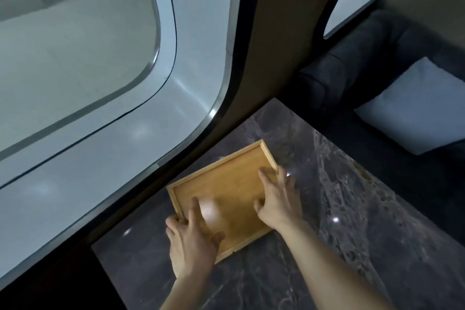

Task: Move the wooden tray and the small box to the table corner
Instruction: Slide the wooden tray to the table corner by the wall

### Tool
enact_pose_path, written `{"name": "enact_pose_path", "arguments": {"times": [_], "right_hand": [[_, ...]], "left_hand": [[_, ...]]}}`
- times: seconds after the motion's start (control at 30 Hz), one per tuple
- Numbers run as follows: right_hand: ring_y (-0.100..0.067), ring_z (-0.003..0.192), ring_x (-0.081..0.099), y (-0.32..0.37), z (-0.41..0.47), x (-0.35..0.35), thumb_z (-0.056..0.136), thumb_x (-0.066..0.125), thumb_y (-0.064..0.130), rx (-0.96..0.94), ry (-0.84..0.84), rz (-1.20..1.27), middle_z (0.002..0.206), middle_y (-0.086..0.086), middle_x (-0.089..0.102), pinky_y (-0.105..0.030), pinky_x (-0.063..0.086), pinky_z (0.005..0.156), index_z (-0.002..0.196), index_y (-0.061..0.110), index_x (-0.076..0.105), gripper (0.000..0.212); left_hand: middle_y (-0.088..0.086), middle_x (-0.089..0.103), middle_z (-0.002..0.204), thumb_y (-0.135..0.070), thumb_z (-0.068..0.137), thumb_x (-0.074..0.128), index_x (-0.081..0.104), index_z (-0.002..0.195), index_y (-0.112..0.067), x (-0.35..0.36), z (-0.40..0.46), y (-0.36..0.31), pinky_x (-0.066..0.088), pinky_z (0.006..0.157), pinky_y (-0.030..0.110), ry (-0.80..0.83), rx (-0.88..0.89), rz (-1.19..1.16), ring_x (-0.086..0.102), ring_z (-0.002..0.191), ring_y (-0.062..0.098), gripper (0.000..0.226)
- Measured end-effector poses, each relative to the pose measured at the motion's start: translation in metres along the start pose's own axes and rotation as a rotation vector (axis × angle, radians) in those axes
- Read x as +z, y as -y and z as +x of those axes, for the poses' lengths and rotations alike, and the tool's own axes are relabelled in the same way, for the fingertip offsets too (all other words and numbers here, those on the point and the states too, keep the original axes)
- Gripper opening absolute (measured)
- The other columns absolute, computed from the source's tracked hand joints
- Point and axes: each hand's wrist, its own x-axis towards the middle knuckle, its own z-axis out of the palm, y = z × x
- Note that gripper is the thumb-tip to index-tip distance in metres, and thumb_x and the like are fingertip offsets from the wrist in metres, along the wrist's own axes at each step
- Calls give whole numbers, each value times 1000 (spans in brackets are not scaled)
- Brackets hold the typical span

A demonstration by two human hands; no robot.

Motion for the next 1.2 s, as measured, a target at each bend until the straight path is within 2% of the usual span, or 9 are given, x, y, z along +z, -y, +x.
{"name": "enact_pose_path", "arguments": {"times": [0.3, 0.43, 0.53, 0.67, 0.83, 0.9, 1.0, 1.07, 1.2], "right_hand": [[-45, 151, 14, 90, 77, -3, 93, 66, 46, -220, 83, -103, 171, -13, -3, -58, 25, 124, 160, 36, 20, 82], [-46, 152, 11, 108, 108, 5, 94, 65, 50, -286, 125, -128, 172, -11, -9, -60, 19, 126, 160, 36, 20, 81], [-46, 154, 5, 120, 130, 7, 94, 64, 54, -322, 144, -112, 172, -9, -14, -60, 16, 127, 160, 36, 21, 81], [-42, 155, 4, 132, 144, 12, 90, 59, 69, -385, 76, -41, 173, -7, -11, -58, 16, 128, 162, 35, 22, 87], [-35, 158, -1, 109, 144, 26, 72, 52, 90, -494, 48, -23, 174, -4, -6, -63, 14, 127, 161, 38, 23, 108], [-33, 157, -2, 99, 147, 31, 67, 63, 86, -550, 95, -28, 174, -3, -4, -64, 18, 126, 160, 38, 28, 110], [-29, 157, -8, 97, 151, 40, 74, 82, 63, -581, 130, -71, 174, -1, -7, -57, 17, 128, 159, 39, 30, 103], [-30, 158, -1, 101, 152, 44, 80, 85, 47, -564, 101, -52, 174, -3, 0, -56, 25, 127, 157, 36, 36, 92], [-27, 159, 6, 101, 156, 46, 83, 85, 37, -550, 85, -16, 172, -7, 15, -53, 31, 125, 152, 31, 47, 78]], "left_hand": [[10, 33, 116, -60, 67, 82, 19, 144, -45, -30, 48, 29, 56, 76, 45, -48, -175, -81, 52, 99, 34, 101], [9, 32, 114, -67, 67, 78, 18, 145, -44, -34, 67, 37, 56, 79, 45, -40, -218, -83, 53, 99, 33, 101], [8, 32, 113, -75, 64, 74, 20, 145, -42, -37, 85, 39, 55, 81, 44, -56, -213, -47, 52, 101, 31, 102], [12, 41, 117, -89, 61, 58, 25, 147, -44, -43, 110, 51, 41, 92, 44, -148, -208, 152, 44, 110, 33, 102], [9, 48, 112, -87, 64, 57, 42, 143, -37, -44, 135, 54, 39, 95, 51, -266, -34, 178, 43, 104, 34, 95], [8, 46, 130, -86, 68, 53, 36, 147, -38, -40, 145, 49, 34, 108, 53, -204, 89, 172, 41, 121, 35, 95], [6, 25, 162, -85, 72, 48, 19, 154, -40, -31, 153, 50, 14, 124, 54, -69, 233, 191, 16, 150, 35, 98], [4, 12, 168, -84, 73, 47, 11, 156, -40, -25, 154, 57, 6, 126, 53, -18, 257, 206, 1, 154, 32, 100], [2, 8, 169, -82, 74, 50, 13, 156, -38, -19, 153, 60, 9, 126, 53, -7, 229, 202, -2, 155, 30, 100]]}}
